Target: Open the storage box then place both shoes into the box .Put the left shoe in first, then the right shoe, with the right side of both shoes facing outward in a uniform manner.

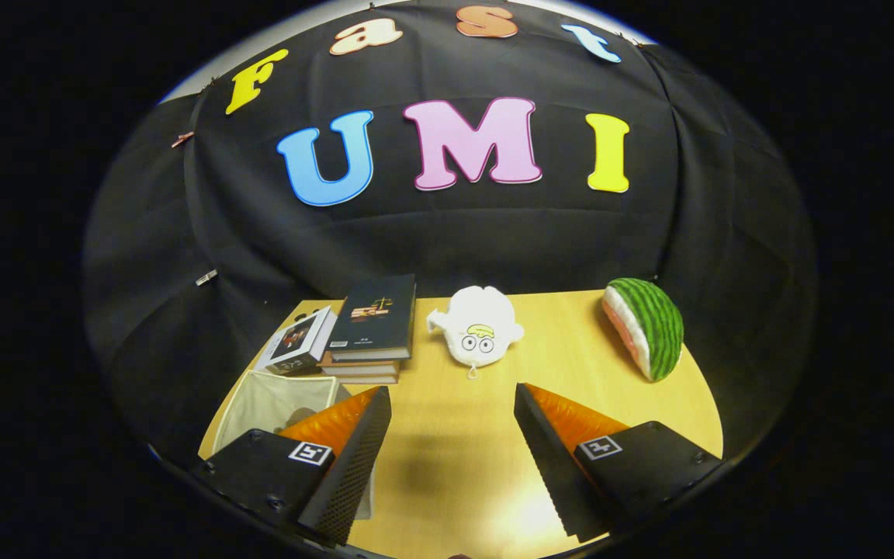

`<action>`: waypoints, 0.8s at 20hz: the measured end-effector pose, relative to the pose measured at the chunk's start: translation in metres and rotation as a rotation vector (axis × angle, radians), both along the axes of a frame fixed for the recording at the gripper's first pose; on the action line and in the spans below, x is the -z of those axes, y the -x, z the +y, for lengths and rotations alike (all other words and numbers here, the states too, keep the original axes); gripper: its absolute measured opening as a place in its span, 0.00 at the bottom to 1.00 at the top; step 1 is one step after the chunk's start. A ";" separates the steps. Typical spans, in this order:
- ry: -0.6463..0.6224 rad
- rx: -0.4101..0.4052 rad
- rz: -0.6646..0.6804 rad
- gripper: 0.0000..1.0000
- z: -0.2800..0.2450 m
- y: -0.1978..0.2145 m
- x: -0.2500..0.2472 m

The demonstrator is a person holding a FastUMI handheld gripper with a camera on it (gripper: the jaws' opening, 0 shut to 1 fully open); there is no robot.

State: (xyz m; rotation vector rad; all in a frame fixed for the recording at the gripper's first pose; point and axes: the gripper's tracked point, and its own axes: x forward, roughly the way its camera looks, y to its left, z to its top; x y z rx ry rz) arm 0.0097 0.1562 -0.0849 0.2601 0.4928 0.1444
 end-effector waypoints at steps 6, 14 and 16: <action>0.036 0.045 -0.090 0.99 -0.080 -0.005 -0.016; 0.101 0.060 -0.219 0.99 -0.138 -0.001 -0.040; 0.112 0.064 -0.247 0.99 -0.147 0.002 -0.045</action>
